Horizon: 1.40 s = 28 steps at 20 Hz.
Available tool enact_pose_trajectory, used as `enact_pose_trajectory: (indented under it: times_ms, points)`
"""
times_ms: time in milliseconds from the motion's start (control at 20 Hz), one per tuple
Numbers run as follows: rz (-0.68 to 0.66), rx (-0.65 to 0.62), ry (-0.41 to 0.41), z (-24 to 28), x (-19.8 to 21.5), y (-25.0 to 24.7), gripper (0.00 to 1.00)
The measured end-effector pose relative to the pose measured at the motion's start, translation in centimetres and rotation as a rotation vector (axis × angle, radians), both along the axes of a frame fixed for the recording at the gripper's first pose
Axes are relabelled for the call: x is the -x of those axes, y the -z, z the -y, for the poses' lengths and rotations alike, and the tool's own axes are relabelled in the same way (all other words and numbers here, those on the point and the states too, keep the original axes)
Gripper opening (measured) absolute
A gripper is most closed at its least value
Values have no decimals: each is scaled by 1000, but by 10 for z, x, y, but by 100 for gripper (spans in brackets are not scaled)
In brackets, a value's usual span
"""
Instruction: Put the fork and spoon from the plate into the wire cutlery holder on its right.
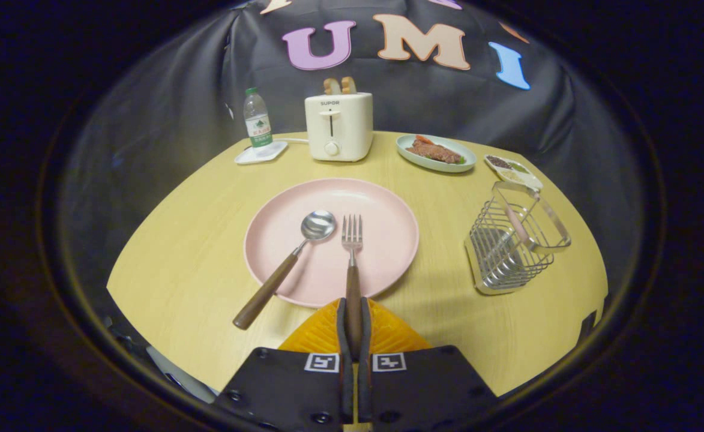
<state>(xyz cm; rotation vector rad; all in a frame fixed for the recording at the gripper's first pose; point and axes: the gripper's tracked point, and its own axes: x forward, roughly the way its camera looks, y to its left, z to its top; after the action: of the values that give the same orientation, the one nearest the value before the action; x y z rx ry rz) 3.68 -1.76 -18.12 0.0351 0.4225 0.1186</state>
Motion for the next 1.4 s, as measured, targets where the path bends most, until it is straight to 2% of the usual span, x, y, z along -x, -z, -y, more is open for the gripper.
enact_pose_trajectory:
  times_ms: [300,500,700,850,1100,1400]
  points:
    - [-3,34,34,10,2,-19,6]
    - [-41,30,92,26,16,-47,6]
    - [-64,31,190,54,31,-89,6]
    - [-114,19,268,75,44,-117,6]
    - [-237,24,346,115,61,-145,6]
    - [-395,2,364,147,65,-135,6]
